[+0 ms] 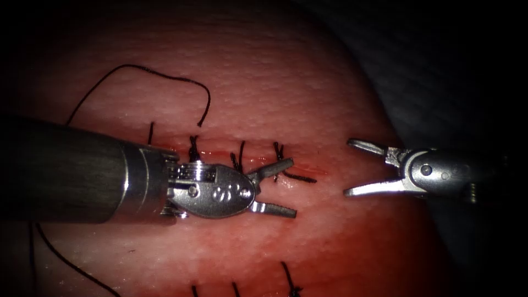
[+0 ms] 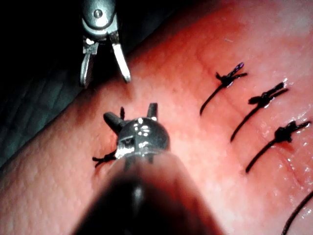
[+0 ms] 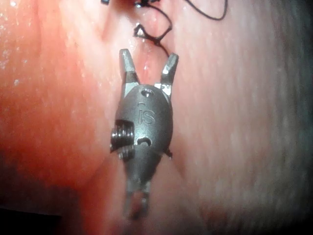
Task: Wound Closure
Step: Using the left gripper grab the remaining suture tail, then with the right suturecut tool, cut the suture tail, then regrasp the suture tail with the left jaws, then with the right jaws, snip the suture tail.
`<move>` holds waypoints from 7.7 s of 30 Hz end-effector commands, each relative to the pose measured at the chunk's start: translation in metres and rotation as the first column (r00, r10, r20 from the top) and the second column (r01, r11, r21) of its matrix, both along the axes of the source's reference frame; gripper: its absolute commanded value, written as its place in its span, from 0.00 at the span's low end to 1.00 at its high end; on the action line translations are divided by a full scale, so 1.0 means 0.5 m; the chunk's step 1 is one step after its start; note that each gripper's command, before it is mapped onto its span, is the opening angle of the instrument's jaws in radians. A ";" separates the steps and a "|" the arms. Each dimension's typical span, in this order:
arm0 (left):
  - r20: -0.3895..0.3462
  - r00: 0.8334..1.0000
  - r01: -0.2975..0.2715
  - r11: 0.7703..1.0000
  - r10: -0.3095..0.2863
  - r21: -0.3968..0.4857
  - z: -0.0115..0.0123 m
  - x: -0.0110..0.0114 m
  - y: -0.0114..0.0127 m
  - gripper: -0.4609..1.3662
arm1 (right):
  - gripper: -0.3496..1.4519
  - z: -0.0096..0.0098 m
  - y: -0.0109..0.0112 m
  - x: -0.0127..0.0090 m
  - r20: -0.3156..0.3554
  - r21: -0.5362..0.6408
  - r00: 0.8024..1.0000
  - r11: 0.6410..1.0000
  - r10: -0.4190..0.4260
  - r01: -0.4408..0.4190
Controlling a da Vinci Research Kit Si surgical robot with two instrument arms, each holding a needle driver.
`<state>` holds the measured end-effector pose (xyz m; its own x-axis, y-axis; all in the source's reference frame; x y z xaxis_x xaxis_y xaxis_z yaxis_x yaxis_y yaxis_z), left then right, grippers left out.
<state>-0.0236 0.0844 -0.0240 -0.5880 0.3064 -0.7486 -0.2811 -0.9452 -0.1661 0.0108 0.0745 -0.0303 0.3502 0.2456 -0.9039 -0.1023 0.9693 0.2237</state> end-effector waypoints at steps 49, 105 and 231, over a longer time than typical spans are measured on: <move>-0.075 0.981 -0.188 0.968 0.177 -0.164 0.0014 0.0016 0.0030 0.06 | 0.84 0.0077 -0.0015 0.0059 -0.092 -0.091 0.996 0.996 0.008 -0.016; -0.082 0.976 -0.214 0.958 0.202 -0.191 -0.0048 0.0007 -0.0018 0.06 | 0.85 0.0091 -0.0072 0.0281 -0.187 -0.305 0.981 0.946 0.051 -0.108; -0.052 0.958 -0.285 0.921 0.281 -0.266 0.0039 -0.0006 -0.0007 0.06 | 0.82 0.0122 -0.0073 0.0278 -0.263 -0.363 0.965 0.924 0.020 -0.118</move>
